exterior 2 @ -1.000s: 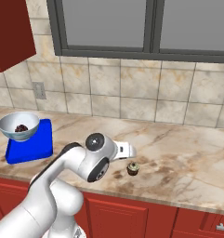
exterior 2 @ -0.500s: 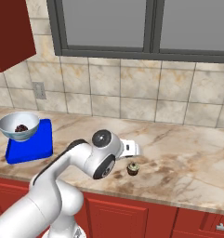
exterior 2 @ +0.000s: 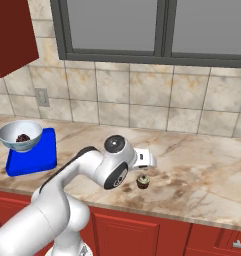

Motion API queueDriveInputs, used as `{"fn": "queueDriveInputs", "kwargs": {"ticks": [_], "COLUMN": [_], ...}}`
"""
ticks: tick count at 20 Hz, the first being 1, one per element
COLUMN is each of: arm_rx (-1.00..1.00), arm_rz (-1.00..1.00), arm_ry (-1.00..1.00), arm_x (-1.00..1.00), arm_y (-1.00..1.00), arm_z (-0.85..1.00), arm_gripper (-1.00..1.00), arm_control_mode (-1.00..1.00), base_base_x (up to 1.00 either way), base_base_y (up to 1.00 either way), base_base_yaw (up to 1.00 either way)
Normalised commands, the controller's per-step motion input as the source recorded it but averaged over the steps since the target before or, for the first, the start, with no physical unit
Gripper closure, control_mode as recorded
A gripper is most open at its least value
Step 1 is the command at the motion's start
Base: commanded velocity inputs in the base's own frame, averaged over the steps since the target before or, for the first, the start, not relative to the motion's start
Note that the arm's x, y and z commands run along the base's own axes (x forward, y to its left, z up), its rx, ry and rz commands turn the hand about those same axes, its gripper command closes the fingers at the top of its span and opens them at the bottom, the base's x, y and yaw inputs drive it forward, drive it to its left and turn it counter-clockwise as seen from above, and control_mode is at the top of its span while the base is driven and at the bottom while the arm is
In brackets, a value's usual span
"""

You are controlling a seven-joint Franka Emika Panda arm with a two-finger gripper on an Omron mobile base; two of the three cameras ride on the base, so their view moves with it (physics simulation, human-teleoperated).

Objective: Place the bowl with cake and the cupcake onto the tray.

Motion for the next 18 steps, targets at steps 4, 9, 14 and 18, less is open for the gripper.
{"fn": "queueDriveInputs", "kwargs": {"ticks": [4,9,14,18], "arm_rx": [0.0,0.0,0.0,0.0], "arm_rz": [0.0,0.0,0.0,0.0], "arm_ry": [0.03,0.0,0.0,0.0], "arm_x": [-0.16,-0.1,0.03,0.12], "arm_y": [0.0,0.0,0.0,0.0], "arm_z": [-0.07,-0.26,-0.27,-0.19], "arm_gripper": [-1.0,-1.0,-1.0,-1.0], "arm_control_mode": [-1.0,-1.0,-1.0,-1.0], "base_base_x": [0.0,0.0,0.0,0.0], "base_base_y": [0.0,0.0,0.0,0.0], "base_base_yaw": [0.0,0.0,0.0,0.0]}}
